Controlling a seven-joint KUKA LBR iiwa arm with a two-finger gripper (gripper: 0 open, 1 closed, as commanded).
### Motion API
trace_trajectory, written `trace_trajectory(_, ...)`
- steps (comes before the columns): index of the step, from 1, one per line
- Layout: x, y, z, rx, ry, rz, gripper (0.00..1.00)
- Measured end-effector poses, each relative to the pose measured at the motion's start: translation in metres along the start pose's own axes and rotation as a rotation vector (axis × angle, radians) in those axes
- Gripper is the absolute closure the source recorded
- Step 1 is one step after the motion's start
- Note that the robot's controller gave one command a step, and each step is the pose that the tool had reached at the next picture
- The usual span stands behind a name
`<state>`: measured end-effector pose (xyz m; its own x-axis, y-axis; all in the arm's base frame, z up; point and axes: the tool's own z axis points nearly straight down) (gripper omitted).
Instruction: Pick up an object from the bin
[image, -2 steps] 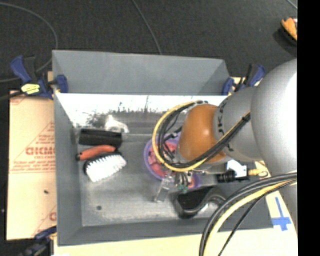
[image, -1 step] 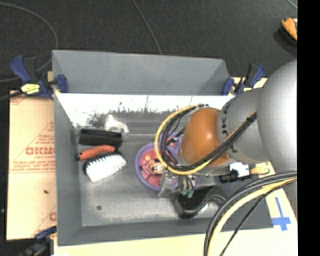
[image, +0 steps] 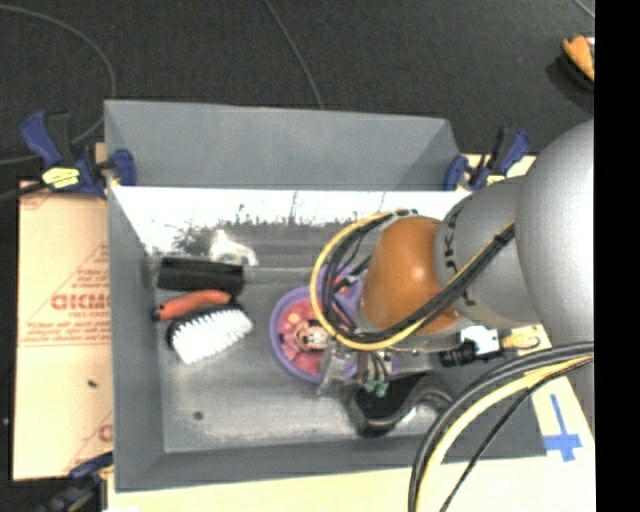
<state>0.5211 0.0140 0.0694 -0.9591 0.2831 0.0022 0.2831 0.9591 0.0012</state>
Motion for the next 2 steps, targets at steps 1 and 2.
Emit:
trace_trajectory(1,0.0,0.0,-0.0006,0.0,0.0,-0.001,1.0)
trace_trajectory(2,0.0004,-0.0001,-0.0033,0.0,-0.001,0.0,1.0)
